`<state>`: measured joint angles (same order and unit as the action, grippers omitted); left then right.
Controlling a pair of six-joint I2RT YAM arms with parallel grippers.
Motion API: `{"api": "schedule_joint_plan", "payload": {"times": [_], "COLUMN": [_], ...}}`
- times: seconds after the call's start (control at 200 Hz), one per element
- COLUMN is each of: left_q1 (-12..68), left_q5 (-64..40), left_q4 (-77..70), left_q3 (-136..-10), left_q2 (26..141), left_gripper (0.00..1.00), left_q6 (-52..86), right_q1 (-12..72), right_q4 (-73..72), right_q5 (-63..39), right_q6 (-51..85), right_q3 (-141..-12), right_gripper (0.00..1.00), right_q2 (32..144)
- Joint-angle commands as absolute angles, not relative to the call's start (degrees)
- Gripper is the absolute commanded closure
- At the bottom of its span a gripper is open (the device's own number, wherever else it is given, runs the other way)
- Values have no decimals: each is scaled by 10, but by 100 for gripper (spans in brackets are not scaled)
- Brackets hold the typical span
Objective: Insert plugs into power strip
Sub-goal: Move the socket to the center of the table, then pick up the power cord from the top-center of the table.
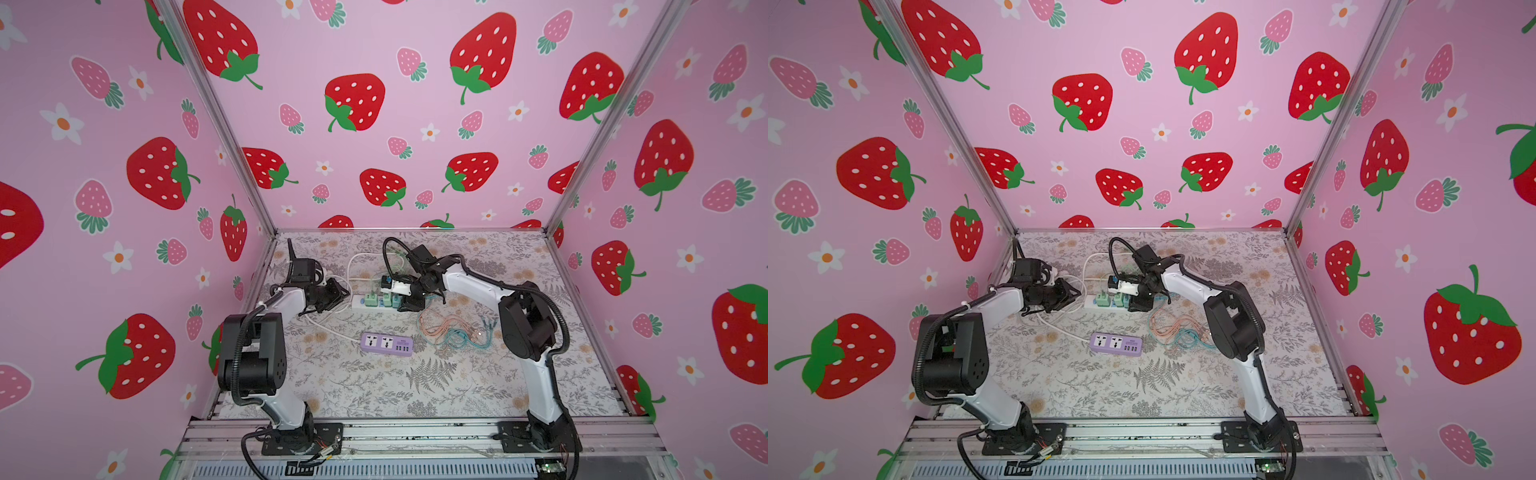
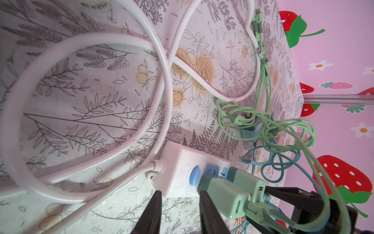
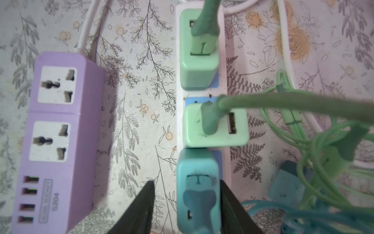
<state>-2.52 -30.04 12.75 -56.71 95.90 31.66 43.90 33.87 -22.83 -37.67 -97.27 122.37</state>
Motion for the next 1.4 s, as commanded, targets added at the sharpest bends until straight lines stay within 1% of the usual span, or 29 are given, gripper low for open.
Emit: {"api": "schedule_joint_plan", "payload": {"times": [0.0,0.16,0.34,0.45,0.63,0.705,0.8,0.885,1.02,1.13,1.201,1.301,1.396], "left_q1": [-28,-28,-30,-30,-30,-30,-31,-30,-31,-30,-30,-30,-30], "left_q5": [-308,-308,-309,-308,-308,-307,-304,-295,-284,-273,-268,-259,-258], "left_q4": [139,138,139,140,144,150,158,165,183,202,215,239,261], "left_q3": [-578,-578,-577,-577,-576,-577,-576,-572,-574,-575,-578,-585,-593], "left_q2": [953,952,946,939,926,919,904,884,845,812,793,769,750], "left_gripper": [65,65,65,65,65,64,58,55,51,50,48,46,46], "left_q6": [310,309,310,310,310,309,306,304,304,304,300,288,277], "right_q1": [433,423,402,387,353,339,333,330,322,322,323,322,323], "right_q4": [350,320,275,223,56,31,26,11,-4,-36,-47,-65,-73], "right_q5": [-262,-274,-281,-276,-152,-89,3,26,32,21,22,22,14], "right_q6": [-358,-334,-294,-240,-42,37,117,175,253,309,339,363,380], "right_q3": [-949,-907,-840,-788,-675,-651,-633,-615,-608,-600,-598,-597,-604], "right_gripper": [40,35,34,33,33,33,32,27,27,30,33,37,41], "right_q2": [1179,1137,1090,1056,982,963,949,945,964,986,1000,1019,1039]}}
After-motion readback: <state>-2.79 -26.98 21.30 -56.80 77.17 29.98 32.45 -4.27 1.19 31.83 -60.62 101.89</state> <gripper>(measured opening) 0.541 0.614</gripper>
